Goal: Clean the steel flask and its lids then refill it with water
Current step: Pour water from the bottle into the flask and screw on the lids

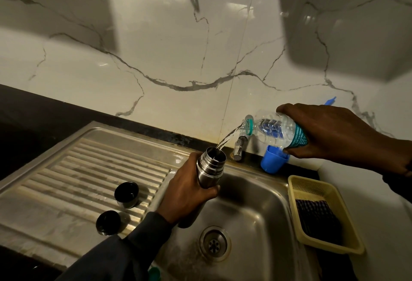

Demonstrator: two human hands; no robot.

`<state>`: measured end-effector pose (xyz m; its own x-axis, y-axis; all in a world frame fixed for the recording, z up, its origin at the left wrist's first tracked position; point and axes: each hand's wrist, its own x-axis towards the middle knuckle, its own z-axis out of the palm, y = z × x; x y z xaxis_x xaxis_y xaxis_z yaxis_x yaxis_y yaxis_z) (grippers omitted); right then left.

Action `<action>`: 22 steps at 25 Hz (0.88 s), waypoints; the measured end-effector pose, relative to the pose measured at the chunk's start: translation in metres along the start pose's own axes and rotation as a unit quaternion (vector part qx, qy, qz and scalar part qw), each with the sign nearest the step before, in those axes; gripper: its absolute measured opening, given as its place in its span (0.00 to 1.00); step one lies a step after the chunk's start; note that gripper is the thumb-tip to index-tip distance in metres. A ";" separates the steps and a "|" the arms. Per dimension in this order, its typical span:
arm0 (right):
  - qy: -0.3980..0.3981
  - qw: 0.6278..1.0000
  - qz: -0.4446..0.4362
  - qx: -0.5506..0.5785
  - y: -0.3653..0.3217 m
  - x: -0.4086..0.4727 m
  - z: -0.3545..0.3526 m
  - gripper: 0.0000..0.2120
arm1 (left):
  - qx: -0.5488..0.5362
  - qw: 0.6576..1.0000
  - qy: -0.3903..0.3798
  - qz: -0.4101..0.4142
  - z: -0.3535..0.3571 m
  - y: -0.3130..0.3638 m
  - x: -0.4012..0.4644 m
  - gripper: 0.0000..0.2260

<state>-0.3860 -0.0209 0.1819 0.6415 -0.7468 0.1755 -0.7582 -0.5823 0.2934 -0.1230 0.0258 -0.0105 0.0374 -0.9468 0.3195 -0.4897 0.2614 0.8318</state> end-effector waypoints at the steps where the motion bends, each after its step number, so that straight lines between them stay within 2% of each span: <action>1: 0.002 1.000 -0.002 0.001 0.001 0.000 0.000 0.34 | -0.002 1.000 0.000 0.000 0.000 0.000 0.000 0.30; 22: 0.013 1.000 -0.015 -0.025 0.003 -0.002 -0.002 0.35 | -0.005 1.000 -0.001 0.006 0.002 0.001 -0.001 0.31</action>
<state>-0.3891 -0.0209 0.1840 0.6669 -0.7207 0.1893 -0.7323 -0.5871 0.3451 -0.1257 0.0271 -0.0106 0.0297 -0.9437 0.3295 -0.4813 0.2754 0.8322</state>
